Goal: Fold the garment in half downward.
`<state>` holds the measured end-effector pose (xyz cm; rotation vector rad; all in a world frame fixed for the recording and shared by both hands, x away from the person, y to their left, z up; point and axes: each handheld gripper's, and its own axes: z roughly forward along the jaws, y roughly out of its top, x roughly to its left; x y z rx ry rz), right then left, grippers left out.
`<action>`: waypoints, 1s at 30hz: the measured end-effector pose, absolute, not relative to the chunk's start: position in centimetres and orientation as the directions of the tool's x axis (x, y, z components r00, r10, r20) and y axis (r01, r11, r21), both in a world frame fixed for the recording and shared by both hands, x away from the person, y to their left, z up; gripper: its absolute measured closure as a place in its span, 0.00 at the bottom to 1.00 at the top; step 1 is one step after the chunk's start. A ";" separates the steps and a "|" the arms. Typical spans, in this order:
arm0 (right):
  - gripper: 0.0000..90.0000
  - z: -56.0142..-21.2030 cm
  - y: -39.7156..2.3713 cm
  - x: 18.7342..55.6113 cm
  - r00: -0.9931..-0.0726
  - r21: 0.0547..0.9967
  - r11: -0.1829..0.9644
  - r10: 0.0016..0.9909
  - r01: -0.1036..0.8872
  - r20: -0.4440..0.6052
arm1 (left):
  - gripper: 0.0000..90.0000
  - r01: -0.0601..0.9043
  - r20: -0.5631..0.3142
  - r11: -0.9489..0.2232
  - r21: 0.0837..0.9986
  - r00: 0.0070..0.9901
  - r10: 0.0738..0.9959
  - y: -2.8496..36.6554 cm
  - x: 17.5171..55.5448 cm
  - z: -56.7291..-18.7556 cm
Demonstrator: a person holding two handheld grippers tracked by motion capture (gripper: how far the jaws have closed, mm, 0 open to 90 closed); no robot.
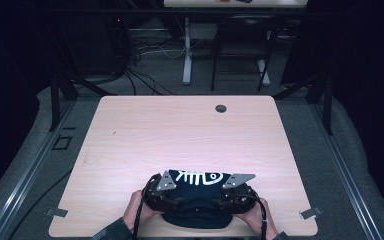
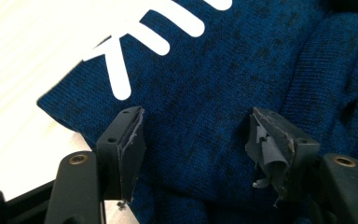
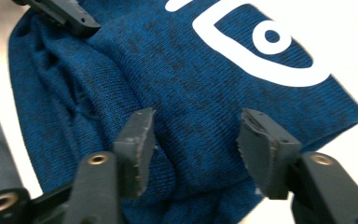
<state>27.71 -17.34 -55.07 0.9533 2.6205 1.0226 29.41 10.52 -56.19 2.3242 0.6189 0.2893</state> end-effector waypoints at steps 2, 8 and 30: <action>0.44 -55.4 -17.2 27.5 -0.786 0.654 0.568 0.615 0.499 0.066 | 0.38 0.350 0.036 -0.642 0.682 0.861 0.507 10.6 29.3 -56.4; 0.35 -56.3 -16.5 27.1 -0.793 0.642 0.611 0.610 0.463 -0.009 | 0.33 0.340 0.061 -0.643 0.686 0.854 0.517 10.4 28.6 -56.9; 0.04 -57.2 -15.8 30.8 -0.746 0.585 0.618 0.665 0.525 -0.033 | 0.08 0.454 -0.015 -0.602 0.657 0.806 0.592 11.3 32.0 -57.9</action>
